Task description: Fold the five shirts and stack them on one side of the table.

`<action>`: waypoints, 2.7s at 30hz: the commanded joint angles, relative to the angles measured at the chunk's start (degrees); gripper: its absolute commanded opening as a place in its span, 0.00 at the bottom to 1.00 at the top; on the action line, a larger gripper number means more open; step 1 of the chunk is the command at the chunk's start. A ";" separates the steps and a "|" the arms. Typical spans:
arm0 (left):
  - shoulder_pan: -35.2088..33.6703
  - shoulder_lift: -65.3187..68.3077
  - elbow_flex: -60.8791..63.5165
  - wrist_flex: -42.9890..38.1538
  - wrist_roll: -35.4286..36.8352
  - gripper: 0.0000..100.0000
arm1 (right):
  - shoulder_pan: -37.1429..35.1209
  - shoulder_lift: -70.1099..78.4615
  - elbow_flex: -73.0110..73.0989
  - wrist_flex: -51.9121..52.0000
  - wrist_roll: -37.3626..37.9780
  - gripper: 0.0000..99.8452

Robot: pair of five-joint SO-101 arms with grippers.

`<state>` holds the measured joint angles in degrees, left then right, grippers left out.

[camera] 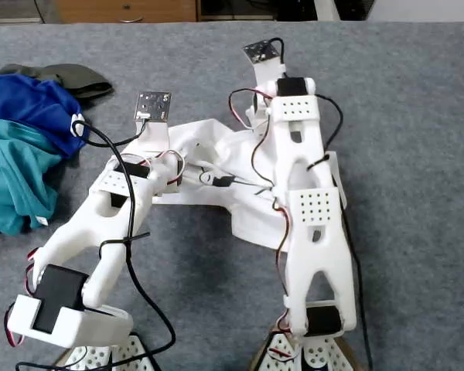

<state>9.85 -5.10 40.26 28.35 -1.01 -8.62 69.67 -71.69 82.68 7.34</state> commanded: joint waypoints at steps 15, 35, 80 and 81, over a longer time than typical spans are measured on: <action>-10.29 -7.60 -28.40 22.07 3.87 0.02 | 7.08 -34.24 -23.25 17.05 7.12 0.00; -7.30 -21.76 -91.60 68.84 2.02 0.02 | 15.16 -72.57 -22.55 9.14 -1.58 0.00; -10.20 -37.23 -62.07 51.60 1.14 0.02 | 5.67 -76.88 -5.67 -17.93 12.66 0.00; -10.20 -36.62 -63.47 51.69 1.05 0.02 | 5.67 -76.88 -5.67 -17.41 12.66 0.00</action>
<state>0.35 -43.25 -17.58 79.43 0.48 -2.46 -6.73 -77.49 64.31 19.47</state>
